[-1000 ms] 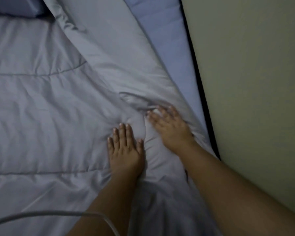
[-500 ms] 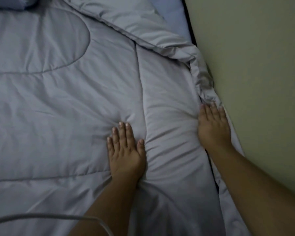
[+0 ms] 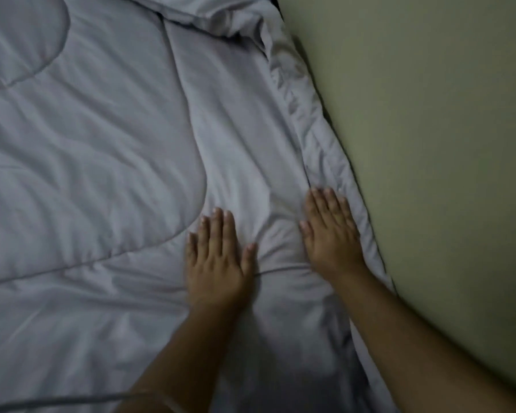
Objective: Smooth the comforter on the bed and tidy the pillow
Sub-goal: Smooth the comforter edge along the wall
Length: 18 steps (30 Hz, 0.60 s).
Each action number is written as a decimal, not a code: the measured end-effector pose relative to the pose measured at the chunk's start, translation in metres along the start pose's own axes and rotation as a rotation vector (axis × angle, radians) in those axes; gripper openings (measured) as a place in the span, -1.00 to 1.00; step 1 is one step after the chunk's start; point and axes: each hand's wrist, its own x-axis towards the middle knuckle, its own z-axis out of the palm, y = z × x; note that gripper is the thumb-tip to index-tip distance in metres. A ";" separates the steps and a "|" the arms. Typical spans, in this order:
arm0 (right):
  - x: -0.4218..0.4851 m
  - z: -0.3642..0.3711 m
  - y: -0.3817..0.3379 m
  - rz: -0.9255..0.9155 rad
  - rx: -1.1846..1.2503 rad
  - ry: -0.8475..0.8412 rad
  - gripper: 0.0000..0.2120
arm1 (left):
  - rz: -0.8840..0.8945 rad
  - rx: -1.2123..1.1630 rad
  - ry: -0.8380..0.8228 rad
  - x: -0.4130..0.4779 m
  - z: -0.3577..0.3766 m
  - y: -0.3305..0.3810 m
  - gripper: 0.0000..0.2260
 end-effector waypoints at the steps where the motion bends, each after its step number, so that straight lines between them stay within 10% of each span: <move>1: -0.003 -0.002 -0.001 -0.003 0.015 0.019 -0.50 | 0.002 0.015 0.018 -0.001 0.001 -0.003 -0.38; 18: -0.131 -0.018 -0.016 0.025 0.177 -0.007 -0.48 | 0.245 0.004 -0.193 -0.120 0.016 0.019 -0.37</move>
